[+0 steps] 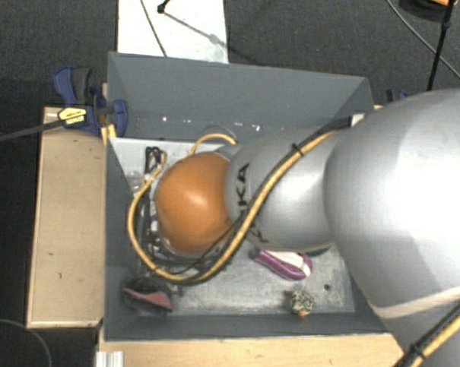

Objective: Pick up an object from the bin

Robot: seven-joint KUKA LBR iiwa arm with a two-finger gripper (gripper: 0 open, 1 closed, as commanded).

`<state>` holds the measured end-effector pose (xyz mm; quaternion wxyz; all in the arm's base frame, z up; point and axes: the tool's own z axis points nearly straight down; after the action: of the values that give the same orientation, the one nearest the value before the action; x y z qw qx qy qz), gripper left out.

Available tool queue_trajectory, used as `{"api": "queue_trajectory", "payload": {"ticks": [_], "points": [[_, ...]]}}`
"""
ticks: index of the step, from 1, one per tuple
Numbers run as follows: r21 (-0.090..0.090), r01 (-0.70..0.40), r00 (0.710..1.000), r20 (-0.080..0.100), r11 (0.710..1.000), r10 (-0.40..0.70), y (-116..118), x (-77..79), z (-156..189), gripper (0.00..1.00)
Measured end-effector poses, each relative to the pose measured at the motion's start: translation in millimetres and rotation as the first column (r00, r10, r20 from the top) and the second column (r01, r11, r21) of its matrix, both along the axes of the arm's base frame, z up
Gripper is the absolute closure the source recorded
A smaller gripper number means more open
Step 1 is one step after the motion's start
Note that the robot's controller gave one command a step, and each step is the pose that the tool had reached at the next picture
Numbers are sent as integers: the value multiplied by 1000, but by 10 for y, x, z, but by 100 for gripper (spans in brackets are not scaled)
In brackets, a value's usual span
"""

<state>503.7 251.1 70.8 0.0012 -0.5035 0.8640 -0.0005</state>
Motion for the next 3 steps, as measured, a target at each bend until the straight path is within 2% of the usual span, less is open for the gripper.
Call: {"api": "queue_trajectory", "payload": {"ticks": [1, 2, 3], "points": [[2, -29, 1000, 4, 1000, 29, -21, -73, 11, 100], [1, -26, 1000, -2, 1000, 26, -23, -95, -4, 0], [1, -23, 1000, -2, 1000, 23, -21, -91, -3, 100]]}}
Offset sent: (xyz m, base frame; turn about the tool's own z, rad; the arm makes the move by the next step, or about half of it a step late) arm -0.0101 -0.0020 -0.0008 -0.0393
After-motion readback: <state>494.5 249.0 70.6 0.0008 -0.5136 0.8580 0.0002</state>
